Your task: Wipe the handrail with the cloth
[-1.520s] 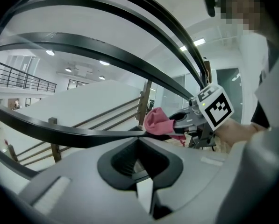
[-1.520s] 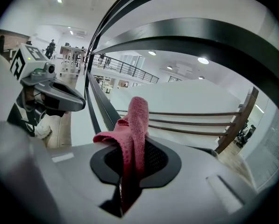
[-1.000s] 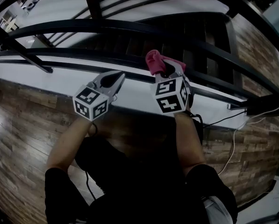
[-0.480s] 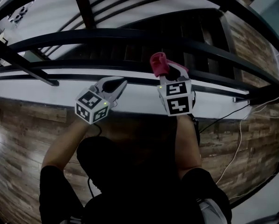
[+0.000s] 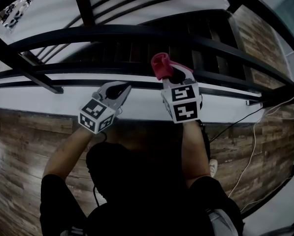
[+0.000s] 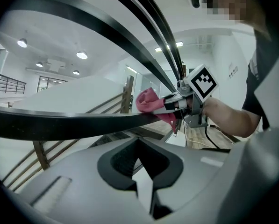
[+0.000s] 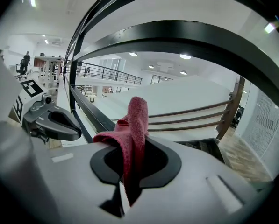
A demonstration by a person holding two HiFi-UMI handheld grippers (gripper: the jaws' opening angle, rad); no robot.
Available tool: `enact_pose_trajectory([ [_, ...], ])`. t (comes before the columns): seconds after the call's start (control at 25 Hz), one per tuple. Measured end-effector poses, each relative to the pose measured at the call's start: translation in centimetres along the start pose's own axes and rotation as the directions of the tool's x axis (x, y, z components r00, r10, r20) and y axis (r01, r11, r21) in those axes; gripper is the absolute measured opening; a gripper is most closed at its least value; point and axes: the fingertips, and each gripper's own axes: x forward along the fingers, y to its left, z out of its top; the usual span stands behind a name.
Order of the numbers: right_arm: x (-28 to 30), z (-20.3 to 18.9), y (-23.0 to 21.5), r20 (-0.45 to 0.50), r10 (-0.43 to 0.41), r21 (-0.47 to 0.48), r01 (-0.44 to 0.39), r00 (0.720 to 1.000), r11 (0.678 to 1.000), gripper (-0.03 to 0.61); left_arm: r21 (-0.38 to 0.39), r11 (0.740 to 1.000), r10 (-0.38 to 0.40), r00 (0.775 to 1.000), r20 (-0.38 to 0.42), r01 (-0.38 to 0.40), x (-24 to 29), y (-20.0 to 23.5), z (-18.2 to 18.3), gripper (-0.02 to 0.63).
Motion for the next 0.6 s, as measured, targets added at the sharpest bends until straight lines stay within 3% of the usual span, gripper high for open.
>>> enact_pose_trajectory([
  [0.2,0.9,1.8,3.7,0.044,0.080,-0.004,-0.080,0.996,0.997,0.041,-0.036,0.998,0.044,0.999,0.026,-0.043,-1.6,1.9,-0.4,-0.002],
  [0.6,2.9,4.3,8.3,0.038,0.142,-0.015,-0.141,0.989,0.990,0.041,-0.060,0.995,0.089,0.994,0.056,-0.085,-5.4,5.3,-1.8,-0.002],
])
